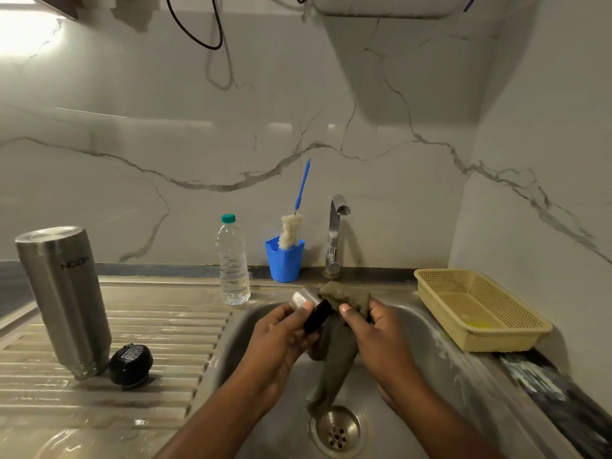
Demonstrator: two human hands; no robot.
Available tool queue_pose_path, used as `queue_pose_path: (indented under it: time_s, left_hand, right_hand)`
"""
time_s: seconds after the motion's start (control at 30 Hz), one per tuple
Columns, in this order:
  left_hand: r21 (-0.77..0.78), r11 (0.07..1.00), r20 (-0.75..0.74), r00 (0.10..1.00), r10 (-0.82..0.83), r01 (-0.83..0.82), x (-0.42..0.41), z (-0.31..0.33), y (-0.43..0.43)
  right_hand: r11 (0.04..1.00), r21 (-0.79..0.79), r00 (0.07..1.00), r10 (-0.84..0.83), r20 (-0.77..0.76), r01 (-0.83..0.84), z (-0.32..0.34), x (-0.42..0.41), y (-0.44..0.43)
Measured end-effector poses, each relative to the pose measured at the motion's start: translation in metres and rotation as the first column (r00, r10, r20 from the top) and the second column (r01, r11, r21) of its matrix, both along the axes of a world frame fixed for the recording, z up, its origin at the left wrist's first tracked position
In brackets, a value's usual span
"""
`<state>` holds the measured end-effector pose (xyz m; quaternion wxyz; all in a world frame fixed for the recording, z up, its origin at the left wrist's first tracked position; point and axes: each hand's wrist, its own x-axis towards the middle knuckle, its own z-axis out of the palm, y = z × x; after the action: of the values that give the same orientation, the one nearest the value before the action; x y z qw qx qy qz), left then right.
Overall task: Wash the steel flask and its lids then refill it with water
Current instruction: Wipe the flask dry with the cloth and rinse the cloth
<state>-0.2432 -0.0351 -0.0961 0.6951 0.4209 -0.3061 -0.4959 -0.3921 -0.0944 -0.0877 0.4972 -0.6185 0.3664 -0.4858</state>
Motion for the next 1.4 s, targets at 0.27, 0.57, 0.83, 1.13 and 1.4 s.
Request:
queue_pose_path:
  time_s: [0.27, 0.57, 0.83, 1.13, 1.4]
  left_hand:
    - [-0.013, 1.0, -0.127, 0.992, -0.02, 0.019, -0.002, 0.003, -0.001]
    - [-0.032, 0.999, -0.081, 0.996, -0.033, 0.03, -0.002, 0.003, 0.0]
    - [-0.118, 0.993, 0.09, 0.996, -0.02, 0.031, 0.003, 0.0, 0.0]
    - [-0.078, 0.997, 0.098, 0.995, 0.028, -0.02, 0.002, 0.004, 0.003]
    - [0.097, 0.982, 0.125, 0.981, 0.15, -0.163, 0.009, 0.005, -0.001]
  right_hand:
    - [0.973, 0.021, 0.972, 0.231, -0.049, -0.23, 0.006, -0.003, 0.015]
    - [0.676, -0.581, 0.56, -0.29, -0.776, -0.454, -0.001, 0.001, 0.002]
    - [0.914, 0.198, 0.931, 0.365, -0.012, -0.356, 0.011, -0.003, 0.018]
    - [0.925, -0.008, 0.903, 0.369, -0.22, -0.38, 0.001, -0.004, 0.006]
    - [0.571, -0.562, 0.523, -0.254, -0.814, -0.598, 0.003, 0.005, -0.006]
